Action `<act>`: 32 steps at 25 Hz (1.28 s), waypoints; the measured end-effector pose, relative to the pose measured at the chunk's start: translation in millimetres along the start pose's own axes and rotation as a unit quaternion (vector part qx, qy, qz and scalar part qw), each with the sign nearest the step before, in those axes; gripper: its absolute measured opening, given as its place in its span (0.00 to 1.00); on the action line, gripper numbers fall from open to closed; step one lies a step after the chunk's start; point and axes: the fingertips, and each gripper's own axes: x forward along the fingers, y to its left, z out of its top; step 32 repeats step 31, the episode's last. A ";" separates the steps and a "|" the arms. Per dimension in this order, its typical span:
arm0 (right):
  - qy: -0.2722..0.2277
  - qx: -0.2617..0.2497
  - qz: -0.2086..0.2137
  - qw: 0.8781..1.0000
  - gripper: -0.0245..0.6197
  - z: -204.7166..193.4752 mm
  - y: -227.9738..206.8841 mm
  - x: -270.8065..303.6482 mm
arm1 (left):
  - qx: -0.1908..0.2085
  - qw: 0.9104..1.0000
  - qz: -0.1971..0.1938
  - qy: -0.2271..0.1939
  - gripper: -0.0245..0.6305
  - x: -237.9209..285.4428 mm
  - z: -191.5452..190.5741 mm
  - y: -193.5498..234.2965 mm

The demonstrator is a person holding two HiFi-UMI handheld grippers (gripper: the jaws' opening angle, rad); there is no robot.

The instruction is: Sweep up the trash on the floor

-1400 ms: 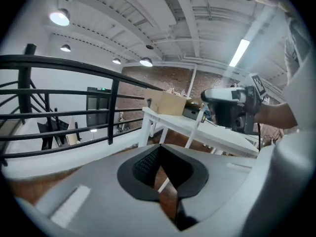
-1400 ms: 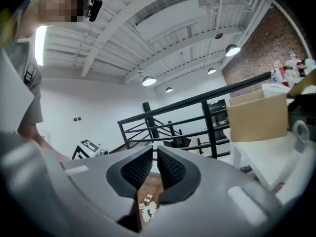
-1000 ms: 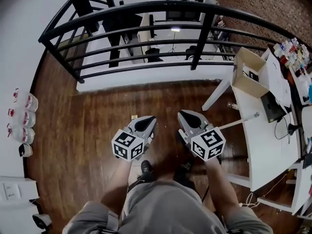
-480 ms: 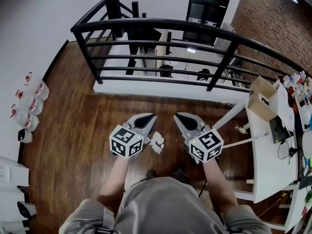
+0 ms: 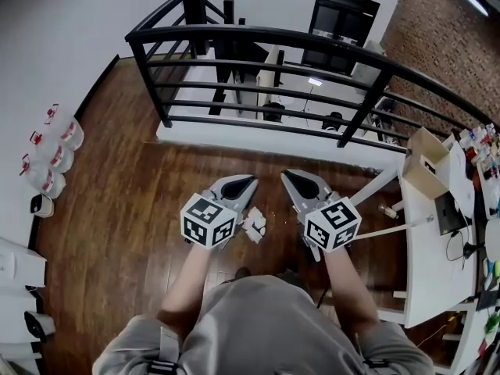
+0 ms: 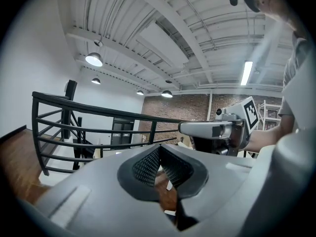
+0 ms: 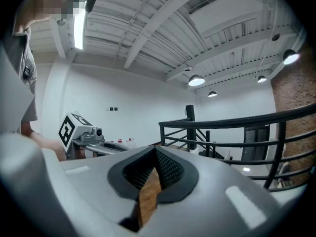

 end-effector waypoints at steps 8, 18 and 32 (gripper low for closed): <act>-0.013 0.010 -0.016 1.000 0.04 1.9 2.2 -0.7 | 0.005 1.000 -0.005 0.005 0.05 -3.2 -1.5 -2.4; -0.016 0.014 -0.027 0.999 0.04 3.5 6.7 -3.5 | 0.011 1.000 -0.014 0.004 0.05 -6.2 2.2 -7.0; -0.015 0.010 -0.033 0.999 0.04 4.7 10.5 -9.2 | 0.006 1.000 -0.024 0.010 0.05 -8.5 -3.1 -13.8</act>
